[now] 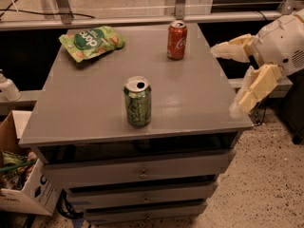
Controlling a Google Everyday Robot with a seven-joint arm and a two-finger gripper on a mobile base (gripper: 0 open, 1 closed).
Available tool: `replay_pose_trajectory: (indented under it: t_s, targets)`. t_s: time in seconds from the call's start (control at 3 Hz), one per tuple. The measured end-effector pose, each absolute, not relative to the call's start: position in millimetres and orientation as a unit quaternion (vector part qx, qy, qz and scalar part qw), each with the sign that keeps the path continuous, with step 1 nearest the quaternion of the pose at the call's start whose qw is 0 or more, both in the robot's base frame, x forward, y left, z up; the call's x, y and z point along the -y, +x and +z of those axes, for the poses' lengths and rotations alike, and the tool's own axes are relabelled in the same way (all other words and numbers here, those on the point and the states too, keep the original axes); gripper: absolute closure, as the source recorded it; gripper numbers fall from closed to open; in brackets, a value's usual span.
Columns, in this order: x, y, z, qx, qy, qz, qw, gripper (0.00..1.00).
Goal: Knock green can over
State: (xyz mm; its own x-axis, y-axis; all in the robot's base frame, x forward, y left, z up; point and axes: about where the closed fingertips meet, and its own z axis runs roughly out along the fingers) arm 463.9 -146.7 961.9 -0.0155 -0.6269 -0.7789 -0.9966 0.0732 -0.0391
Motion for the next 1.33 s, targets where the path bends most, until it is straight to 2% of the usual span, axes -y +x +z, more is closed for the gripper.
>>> replay_pose_trajectory:
  t_s: [0.67, 1.33]
  targets:
    - [131, 456, 946, -0.644, -0.607, 0.296, 0.36, 0.0]
    - [76, 459, 907, -0.613, -0.59, 0.326, 0.411, 0.0]
